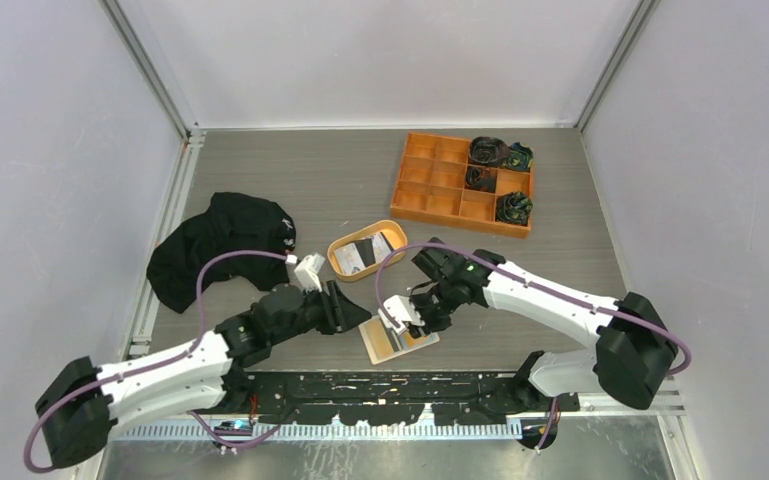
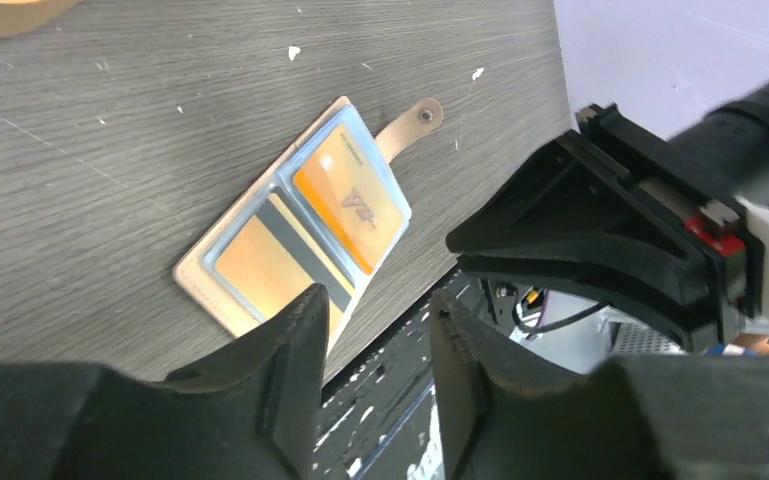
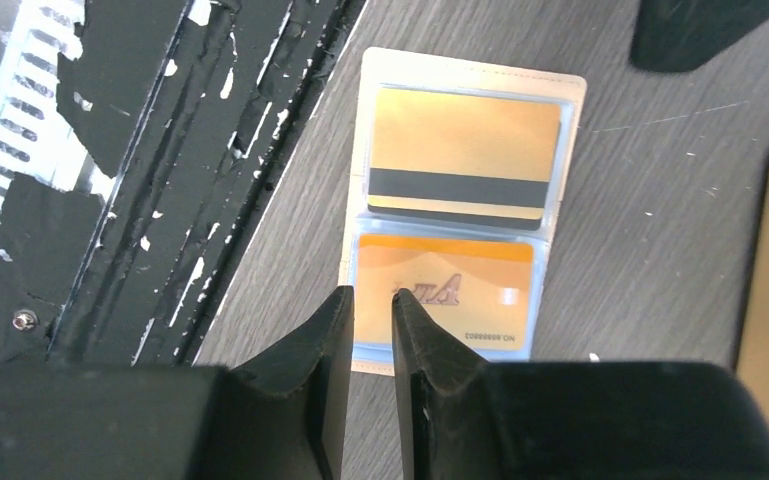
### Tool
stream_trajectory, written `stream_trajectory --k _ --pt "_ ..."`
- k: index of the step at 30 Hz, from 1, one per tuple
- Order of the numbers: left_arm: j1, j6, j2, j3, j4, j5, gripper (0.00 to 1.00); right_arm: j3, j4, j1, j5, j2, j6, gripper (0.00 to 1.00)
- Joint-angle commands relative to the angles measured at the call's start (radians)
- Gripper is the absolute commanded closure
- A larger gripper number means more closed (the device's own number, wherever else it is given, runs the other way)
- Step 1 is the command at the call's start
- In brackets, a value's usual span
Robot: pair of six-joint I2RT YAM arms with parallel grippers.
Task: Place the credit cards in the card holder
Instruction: Insert the credit card into the card holder.
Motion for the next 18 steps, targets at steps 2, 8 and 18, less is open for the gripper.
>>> stream_trajectory --k 2,8,18 --pt "0.005 0.033 -0.164 -0.125 0.039 -0.027 0.48 0.011 0.01 0.004 -0.056 0.041 -0.027 0.72" --pt "0.005 -0.01 -0.178 -0.172 0.119 0.018 0.42 -0.001 0.085 0.039 0.016 0.099 0.036 0.69" --pt "0.005 -0.073 0.026 -0.181 0.302 0.081 0.47 -0.007 0.083 0.054 0.067 0.145 0.01 0.66"
